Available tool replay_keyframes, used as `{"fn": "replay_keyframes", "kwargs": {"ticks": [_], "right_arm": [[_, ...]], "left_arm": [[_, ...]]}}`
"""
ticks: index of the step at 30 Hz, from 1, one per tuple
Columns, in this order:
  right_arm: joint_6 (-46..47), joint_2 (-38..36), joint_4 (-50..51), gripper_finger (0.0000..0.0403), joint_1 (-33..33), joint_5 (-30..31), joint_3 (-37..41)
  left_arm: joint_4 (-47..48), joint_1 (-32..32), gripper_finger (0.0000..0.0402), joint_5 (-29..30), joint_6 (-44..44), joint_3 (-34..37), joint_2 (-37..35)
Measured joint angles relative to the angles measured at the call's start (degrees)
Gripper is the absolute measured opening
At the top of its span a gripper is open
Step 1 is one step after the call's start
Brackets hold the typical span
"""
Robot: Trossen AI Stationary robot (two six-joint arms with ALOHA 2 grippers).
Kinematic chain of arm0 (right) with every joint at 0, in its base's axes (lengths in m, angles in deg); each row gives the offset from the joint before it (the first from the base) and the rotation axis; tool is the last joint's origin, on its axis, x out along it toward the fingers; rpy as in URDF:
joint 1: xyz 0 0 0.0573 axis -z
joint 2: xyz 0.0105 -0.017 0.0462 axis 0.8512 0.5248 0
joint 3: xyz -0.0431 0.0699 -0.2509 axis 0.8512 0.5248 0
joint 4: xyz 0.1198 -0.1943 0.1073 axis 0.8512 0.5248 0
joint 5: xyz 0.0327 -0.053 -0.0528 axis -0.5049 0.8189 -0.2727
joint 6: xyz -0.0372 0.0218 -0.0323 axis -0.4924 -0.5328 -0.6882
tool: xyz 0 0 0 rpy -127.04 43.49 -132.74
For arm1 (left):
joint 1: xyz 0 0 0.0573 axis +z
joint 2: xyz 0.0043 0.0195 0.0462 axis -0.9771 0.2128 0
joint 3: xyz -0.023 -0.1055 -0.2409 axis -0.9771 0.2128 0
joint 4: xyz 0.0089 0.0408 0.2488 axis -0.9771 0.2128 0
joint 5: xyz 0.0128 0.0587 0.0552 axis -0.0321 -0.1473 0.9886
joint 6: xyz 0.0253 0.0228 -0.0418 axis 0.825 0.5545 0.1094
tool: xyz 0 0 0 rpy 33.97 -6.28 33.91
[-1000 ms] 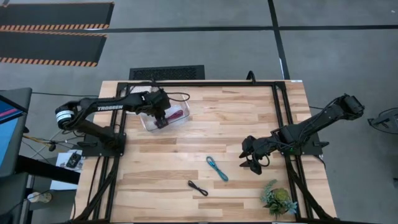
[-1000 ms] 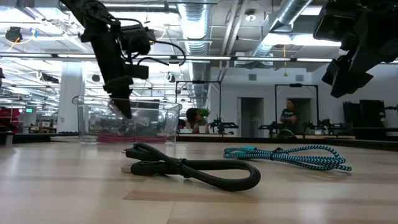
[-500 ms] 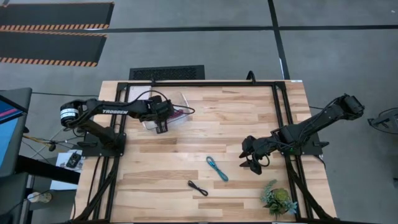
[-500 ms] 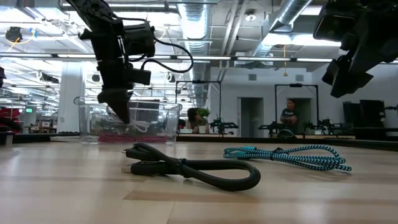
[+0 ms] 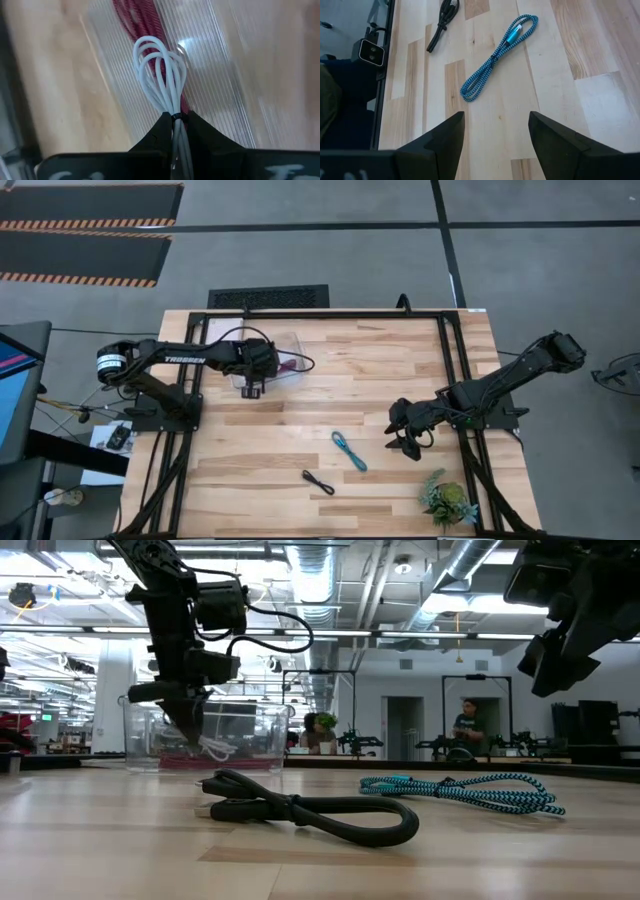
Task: Pick and place USB-C Cables
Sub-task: Put the white usb cables into the bin, then put the black usb cable into the transparent bin
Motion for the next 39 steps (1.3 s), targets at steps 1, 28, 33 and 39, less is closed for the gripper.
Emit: {"fn": "replay_keyframes", "kwargs": {"ticks": [1, 28, 33, 39], "right_arm": [[0.01, 0.00, 0.00, 0.0244, 0.00, 0.00, 0.00], [0.01, 0.00, 0.00, 0.0244, 0.00, -0.02, 0.00], [0.01, 0.00, -0.01, 0.0244, 0.00, -0.02, 0.00], [0.01, 0.00, 0.00, 0.0244, 0.00, -0.02, 0.00]], "left_arm": [[0.51, 0.01, 0.0012, -0.50, 0.79, 0.00, 0.00], [1.09, -0.01, 0.0094, -2.95, -2.19, 0.00, 0.00], [1.15, -0.01, 0.0121, -2.57, -3.57, 0.00, 0.00], [1.31, -0.01, 0.0156, -2.22, -4.80, -0.02, 0.00]]}}
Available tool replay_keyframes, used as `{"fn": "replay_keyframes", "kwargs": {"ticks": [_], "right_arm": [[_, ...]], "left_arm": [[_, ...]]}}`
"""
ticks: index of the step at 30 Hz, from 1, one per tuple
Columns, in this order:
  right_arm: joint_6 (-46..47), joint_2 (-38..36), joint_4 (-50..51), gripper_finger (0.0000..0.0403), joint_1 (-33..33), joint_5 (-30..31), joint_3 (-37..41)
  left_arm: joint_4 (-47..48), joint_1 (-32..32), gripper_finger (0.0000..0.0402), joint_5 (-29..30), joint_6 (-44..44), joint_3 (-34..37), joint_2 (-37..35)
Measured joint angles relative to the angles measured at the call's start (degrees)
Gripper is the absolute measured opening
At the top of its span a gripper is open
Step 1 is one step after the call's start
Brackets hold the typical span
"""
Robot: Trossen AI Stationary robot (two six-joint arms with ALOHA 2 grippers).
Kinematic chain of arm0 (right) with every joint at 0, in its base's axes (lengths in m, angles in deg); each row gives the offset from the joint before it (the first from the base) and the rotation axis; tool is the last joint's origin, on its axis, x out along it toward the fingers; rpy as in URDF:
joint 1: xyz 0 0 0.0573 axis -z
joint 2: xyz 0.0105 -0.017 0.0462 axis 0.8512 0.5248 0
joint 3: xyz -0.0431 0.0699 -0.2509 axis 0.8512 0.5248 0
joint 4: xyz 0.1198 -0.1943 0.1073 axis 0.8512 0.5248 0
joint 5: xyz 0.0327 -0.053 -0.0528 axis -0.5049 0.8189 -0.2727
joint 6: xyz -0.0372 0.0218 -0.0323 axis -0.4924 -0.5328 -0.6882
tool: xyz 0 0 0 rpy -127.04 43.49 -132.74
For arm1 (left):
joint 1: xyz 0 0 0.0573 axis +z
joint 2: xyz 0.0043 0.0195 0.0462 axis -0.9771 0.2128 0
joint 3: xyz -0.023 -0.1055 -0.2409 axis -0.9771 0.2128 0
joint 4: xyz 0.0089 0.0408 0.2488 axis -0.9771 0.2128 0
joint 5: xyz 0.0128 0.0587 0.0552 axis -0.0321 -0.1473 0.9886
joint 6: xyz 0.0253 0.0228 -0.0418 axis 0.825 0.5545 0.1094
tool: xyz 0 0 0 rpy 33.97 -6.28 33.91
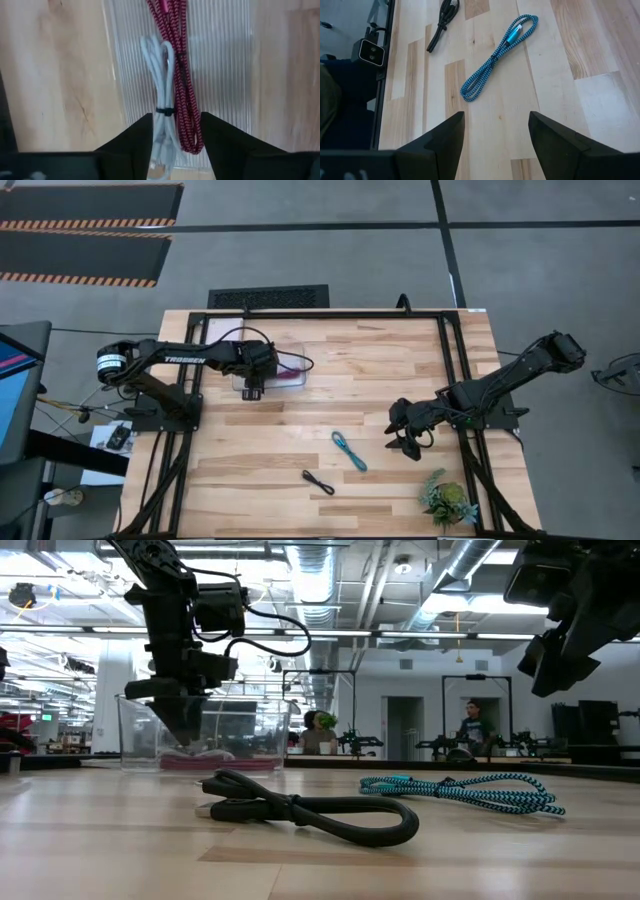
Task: Pick and place USB-C Cables
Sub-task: Put the black usb cable into the transparent bin
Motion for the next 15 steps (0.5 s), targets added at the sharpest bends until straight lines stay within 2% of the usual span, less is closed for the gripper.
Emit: {"fn": "replay_keyframes", "kwargs": {"ticks": [7, 15], "right_arm": [[0.00, 0.00, 0.00, 0.0244, 0.00, 0.00, 0.00], [0.02, 0.00, -0.01, 0.0244, 0.00, 0.00, 0.00]], "left_arm": [[3.28, 0.00, 0.0167, 1.47, -0.90, -2.96, -0.02], [14.50, -0.18, 0.0167, 2.31, -1.32, -14.89, -0.02]]}}
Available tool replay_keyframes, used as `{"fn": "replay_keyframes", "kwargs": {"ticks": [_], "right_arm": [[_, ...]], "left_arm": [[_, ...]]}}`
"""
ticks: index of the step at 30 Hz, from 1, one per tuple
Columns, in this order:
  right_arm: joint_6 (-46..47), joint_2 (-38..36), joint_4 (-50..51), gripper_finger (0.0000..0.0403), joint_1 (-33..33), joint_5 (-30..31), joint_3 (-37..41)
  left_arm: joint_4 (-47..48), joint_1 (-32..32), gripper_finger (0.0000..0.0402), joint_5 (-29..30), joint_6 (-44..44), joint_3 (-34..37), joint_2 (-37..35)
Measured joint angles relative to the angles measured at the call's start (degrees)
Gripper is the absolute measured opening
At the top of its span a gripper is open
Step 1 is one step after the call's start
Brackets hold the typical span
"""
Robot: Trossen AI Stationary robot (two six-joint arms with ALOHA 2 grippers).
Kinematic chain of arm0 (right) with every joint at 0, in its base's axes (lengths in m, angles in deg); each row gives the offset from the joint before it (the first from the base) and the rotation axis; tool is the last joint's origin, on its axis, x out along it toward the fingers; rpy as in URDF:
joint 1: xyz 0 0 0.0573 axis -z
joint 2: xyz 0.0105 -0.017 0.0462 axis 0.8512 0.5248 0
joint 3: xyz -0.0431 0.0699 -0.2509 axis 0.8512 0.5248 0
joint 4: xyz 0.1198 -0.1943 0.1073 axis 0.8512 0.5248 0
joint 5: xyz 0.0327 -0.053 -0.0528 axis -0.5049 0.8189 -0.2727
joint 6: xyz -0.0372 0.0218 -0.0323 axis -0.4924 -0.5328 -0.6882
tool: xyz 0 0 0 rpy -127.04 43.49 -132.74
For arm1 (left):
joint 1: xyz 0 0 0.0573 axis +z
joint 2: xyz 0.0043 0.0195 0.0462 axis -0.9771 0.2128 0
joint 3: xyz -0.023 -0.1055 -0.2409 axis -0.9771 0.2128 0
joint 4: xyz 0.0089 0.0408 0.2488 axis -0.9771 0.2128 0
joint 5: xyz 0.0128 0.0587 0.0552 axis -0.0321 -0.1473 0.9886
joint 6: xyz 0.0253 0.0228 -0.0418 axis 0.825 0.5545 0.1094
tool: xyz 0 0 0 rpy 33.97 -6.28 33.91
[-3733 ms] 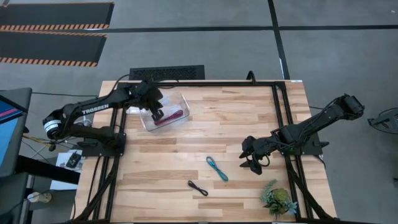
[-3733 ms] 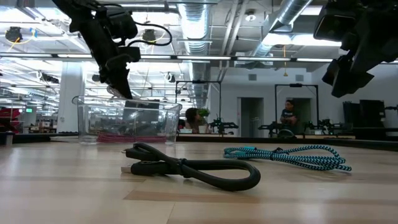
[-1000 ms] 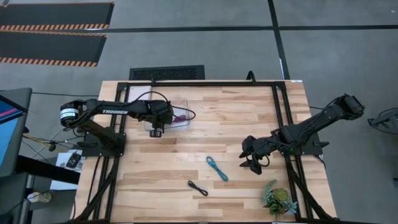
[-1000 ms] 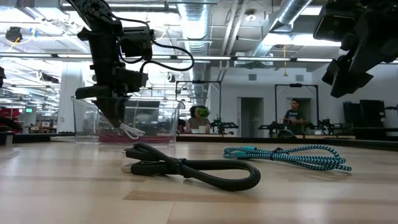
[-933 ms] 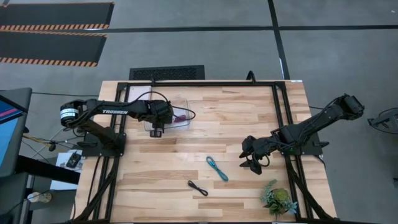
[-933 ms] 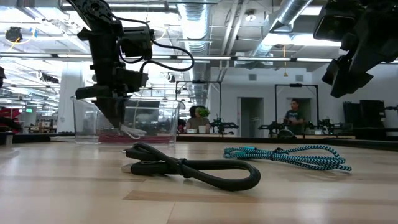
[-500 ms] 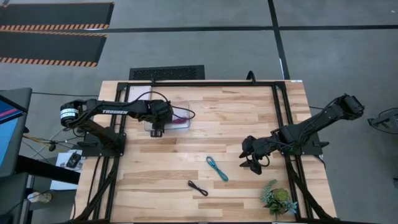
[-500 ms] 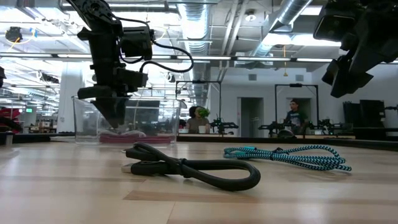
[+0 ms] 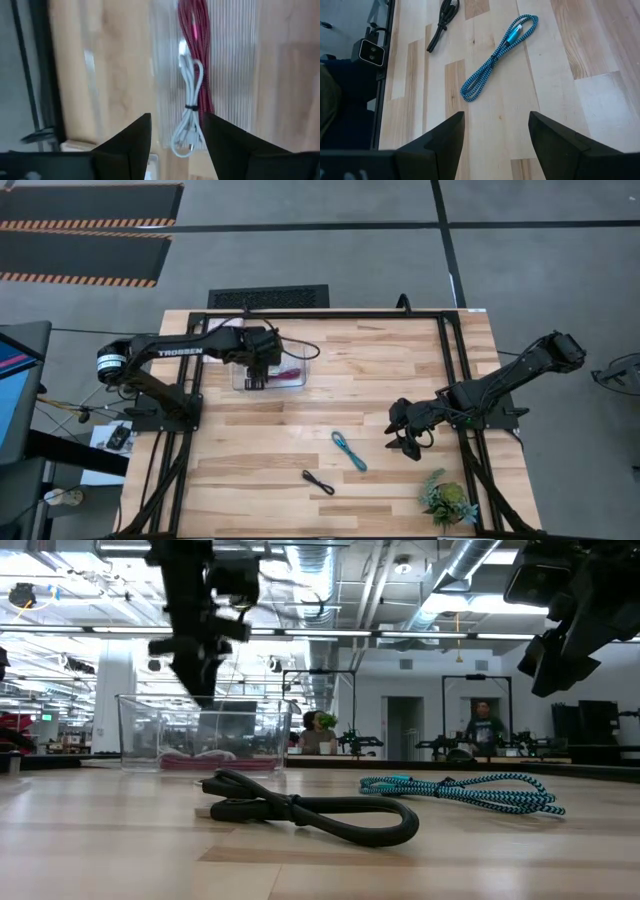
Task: Pick and place USB-C Cables
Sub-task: Put the black usb cable into the transparent bin
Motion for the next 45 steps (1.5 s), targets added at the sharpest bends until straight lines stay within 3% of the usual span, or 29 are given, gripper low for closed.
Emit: {"fn": "replay_keyframes", "kwargs": {"ticks": [7, 13, 18, 23, 29, 37, 41, 45], "right_arm": [[0.02, 0.00, -0.01, 0.0244, 0.01, 0.00, -0.01], [0.02, 0.00, -0.02, 0.0244, 0.00, -0.02, 0.00], [0.02, 0.00, -0.01, 0.0244, 0.02, 0.00, 0.00], [0.02, 0.00, -0.01, 0.0244, 0.00, -0.02, 0.00], [0.02, 0.00, -0.16, 0.0244, 0.02, -0.02, 0.00], [0.00, 0.00, -0.19, 0.0244, 0.02, -0.02, 0.00], [0.00, 0.00, -0.20, 0.0244, 0.02, -0.02, -0.01], [0.00, 0.00, -0.21, 0.0244, 0.00, -0.02, -0.02]], "left_arm": [[8.80, -4.27, 0.0167, -3.49, -5.12, -15.81, -0.03], [9.05, -16.29, 0.0167, -8.19, -11.43, -25.18, -0.04], [4.69, -30.38, 0.0167, -6.04, -15.96, -26.00, -0.02], [-1.01, -43.30, 0.0167, 0.33, -22.22, -25.62, 1.93], [-8.90, -53.17, 0.0167, 6.38, -25.13, -25.19, 8.27], [-15.07, -55.31, 0.0167, 0.71, -24.81, -25.08, 19.66], [-20.03, -52.80, 0.0167, -5.97, -22.39, -25.11, 21.79], [-23.15, -50.86, 0.0167, -8.55, -19.72, -23.98, 22.49]]}}
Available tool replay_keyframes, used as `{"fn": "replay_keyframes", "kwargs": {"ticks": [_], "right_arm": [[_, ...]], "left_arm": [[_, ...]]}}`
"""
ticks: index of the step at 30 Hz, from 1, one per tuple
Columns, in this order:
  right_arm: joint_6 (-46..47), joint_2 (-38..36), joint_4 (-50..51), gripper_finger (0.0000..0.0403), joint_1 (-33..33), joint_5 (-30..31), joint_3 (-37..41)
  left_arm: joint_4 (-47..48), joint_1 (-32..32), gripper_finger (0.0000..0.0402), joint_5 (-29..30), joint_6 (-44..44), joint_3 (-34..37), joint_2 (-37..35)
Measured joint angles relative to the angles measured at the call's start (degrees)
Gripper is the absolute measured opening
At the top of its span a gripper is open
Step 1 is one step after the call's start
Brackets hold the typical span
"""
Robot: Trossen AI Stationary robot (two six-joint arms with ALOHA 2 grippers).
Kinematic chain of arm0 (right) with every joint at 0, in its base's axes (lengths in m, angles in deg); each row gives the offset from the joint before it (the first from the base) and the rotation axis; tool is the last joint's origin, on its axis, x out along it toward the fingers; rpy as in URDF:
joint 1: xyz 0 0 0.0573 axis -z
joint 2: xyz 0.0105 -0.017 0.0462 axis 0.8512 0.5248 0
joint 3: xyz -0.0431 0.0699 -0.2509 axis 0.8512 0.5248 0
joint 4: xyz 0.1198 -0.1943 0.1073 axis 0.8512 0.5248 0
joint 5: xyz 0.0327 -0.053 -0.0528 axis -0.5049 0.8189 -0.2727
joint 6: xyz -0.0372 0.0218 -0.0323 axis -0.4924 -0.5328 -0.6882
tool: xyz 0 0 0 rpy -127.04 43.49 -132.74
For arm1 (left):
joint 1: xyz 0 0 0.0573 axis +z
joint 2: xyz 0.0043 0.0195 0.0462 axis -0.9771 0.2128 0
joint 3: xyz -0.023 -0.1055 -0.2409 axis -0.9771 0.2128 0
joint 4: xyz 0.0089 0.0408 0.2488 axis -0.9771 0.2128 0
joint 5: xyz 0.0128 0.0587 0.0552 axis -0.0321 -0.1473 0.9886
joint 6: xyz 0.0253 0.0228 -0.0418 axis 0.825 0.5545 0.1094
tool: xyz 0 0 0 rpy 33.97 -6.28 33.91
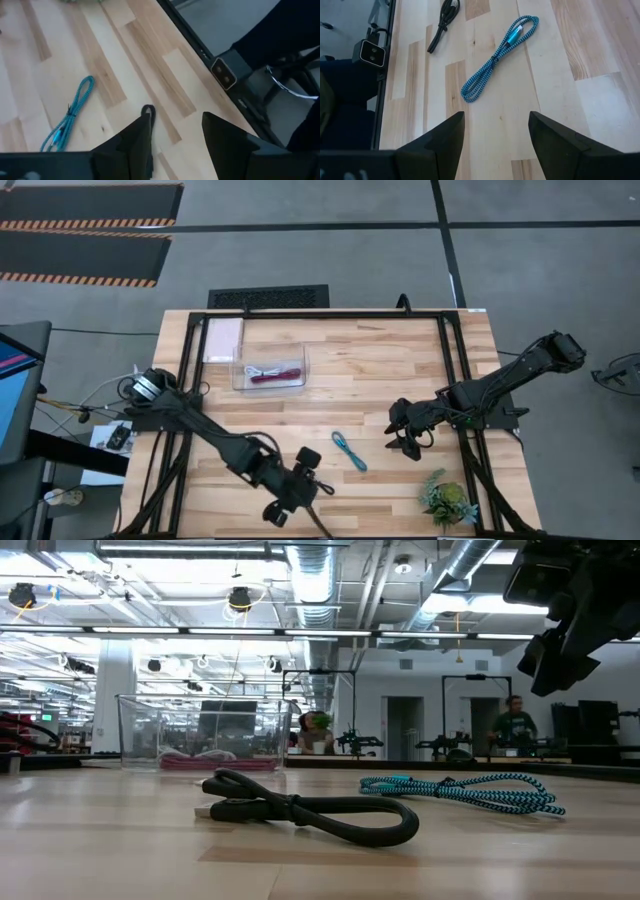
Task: Pick and place USB-C Cables
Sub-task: Put the black usb cable into the transparent bin
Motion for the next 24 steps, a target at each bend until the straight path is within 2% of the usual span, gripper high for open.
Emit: {"fn": "replay_keyframes", "kwargs": {"ticks": [4, 8, 17, 24], "right_arm": [[0.00, 0.00, 0.16, 0.0244, 0.00, 0.00, 0.01], [0.00, 0.00, 0.13, 0.0244, 0.00, -0.03, 0.02], [-0.08, 0.00, 0.16, 0.0244, 0.00, -0.57, 0.02], [-2.53, 0.00, 0.17, 0.0244, 0.00, -0.59, 0.02]], "left_arm": [[-0.81, 1.49, 0.0167, -1.11, 0.45, 1.89, 0.04], [-2.13, 2.60, 0.0167, 1.34, 0.69, 5.83, 0.04], [-20.86, 6.45, 0.0167, -0.32, -0.86, 20.51, 0.04], [-27.39, 7.88, 0.0167, -3.63, -3.32, 26.22, 0.06]]}}
